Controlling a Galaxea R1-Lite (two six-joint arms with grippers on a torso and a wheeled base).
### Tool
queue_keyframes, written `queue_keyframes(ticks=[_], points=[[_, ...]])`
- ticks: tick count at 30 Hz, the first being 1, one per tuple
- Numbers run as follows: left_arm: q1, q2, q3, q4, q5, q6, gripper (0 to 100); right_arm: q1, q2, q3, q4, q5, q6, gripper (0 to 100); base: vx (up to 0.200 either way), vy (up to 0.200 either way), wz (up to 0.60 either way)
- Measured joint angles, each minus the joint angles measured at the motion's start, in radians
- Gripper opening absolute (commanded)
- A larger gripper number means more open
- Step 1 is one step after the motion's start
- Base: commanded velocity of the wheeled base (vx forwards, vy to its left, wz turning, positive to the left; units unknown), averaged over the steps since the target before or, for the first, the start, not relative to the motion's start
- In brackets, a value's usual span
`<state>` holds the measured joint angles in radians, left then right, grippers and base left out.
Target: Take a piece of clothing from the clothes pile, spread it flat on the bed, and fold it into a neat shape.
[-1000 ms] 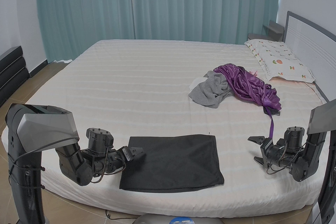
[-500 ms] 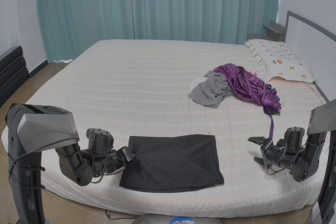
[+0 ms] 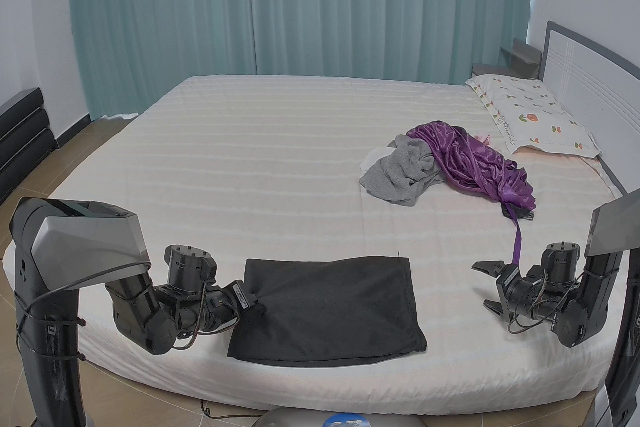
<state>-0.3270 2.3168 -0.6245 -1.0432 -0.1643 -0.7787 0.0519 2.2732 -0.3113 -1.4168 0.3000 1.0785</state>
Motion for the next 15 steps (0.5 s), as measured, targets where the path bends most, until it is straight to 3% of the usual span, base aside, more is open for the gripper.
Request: queue_keyframes(ticks=[8, 15], points=[[0.001, 0.0, -0.002, 0.0, 0.0, 0.0, 0, 0.0, 0.0, 0.0, 0.0, 0.0, 0.0, 100, 0.0, 0.0, 0.0], [0.008, -0.001, -0.001, -0.002, 0.001, 0.001, 0, 0.0, 0.0, 0.0, 0.001, 0.0, 0.0, 100, 0.0, 0.2, 0.0]])
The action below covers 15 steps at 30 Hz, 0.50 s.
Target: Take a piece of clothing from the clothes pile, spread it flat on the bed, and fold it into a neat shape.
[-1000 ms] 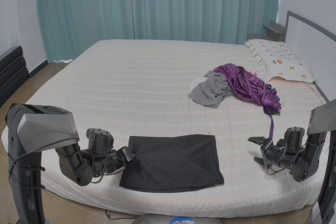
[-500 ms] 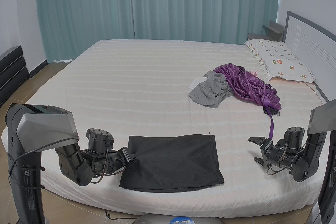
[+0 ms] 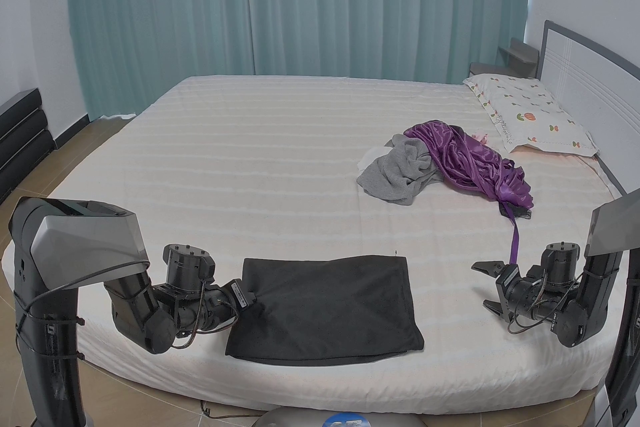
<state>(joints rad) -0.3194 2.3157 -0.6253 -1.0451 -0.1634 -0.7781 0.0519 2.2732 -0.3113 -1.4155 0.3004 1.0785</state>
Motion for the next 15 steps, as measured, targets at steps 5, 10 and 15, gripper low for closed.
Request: queue_keyframes(ticks=[5, 10, 15], points=[[0.004, -0.007, 0.014, -0.007, -0.001, -0.001, 0, 0.0, 0.0, 0.0, 0.0, 0.0, 0.0, 100, 0.0, 0.2, 0.0], [0.008, -0.025, 0.024, -0.008, -0.001, -0.001, 0, 0.0, 0.0, 0.0, 0.0, 0.0, 0.0, 100, 0.0, 0.2, 0.0], [0.017, -0.037, 0.026, -0.008, -0.001, -0.001, 0, 0.0, 0.0, 0.0, 0.0, 0.0, 0.0, 100, 0.0, 0.2, 0.0]])
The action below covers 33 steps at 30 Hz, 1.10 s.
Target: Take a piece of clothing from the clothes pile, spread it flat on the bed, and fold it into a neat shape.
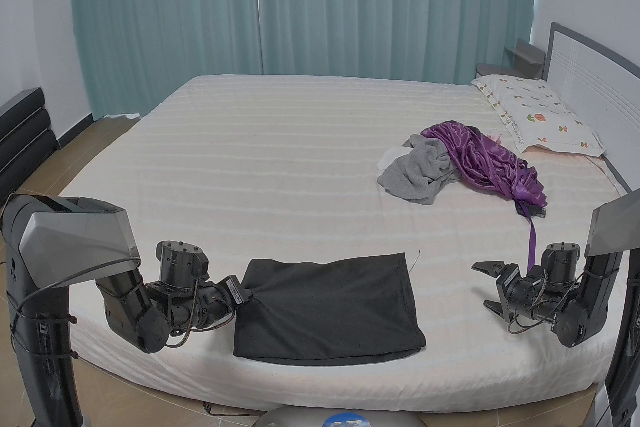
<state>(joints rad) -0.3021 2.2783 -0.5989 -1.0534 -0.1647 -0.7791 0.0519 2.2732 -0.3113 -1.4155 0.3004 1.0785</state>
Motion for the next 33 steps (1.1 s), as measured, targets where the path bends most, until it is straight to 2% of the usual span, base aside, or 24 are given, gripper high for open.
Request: queue_keyframes(ticks=[12, 33], points=[[0.037, -0.009, -0.01, 0.001, 0.0, -0.001, 0, 0.0, 0.0, 0.0, 0.0, 0.0, 0.0, 100, 0.0, 0.2, 0.0], [0.058, -0.007, -0.042, 0.007, -0.01, -0.004, 0, 0.0, 0.0, -0.011, -0.001, 0.002, 0.001, 100, 0.0, 0.2, 0.0]])
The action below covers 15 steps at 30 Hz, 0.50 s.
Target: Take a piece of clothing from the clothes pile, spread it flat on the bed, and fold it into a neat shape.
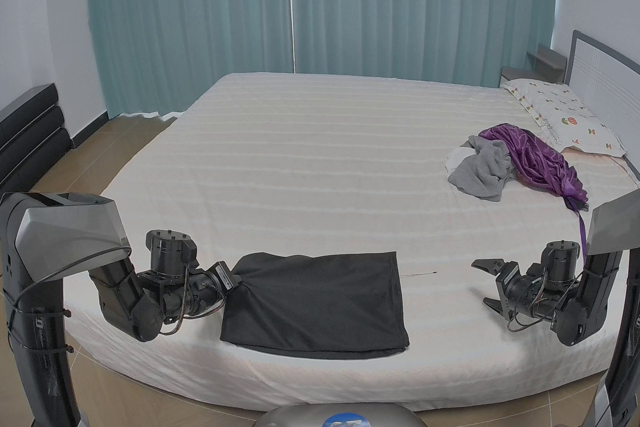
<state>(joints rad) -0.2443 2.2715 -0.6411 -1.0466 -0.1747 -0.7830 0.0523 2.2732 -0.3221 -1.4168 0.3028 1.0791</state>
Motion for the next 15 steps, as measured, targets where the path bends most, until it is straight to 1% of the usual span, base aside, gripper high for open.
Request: queue_keyframes(ticks=[11, 15], points=[[0.007, 0.015, -0.033, 0.003, -0.002, -0.002, 0, 0.097, 0.0, -0.019, -0.001, 0.001, 0.016, 100, 0.0, 0.2, 0.0], [0.001, 0.016, -0.026, 0.003, -0.002, -0.007, 0, 0.126, 0.002, -0.017, -0.021, -0.007, 0.026, 100, 0.0, 0.0, 0.0]])
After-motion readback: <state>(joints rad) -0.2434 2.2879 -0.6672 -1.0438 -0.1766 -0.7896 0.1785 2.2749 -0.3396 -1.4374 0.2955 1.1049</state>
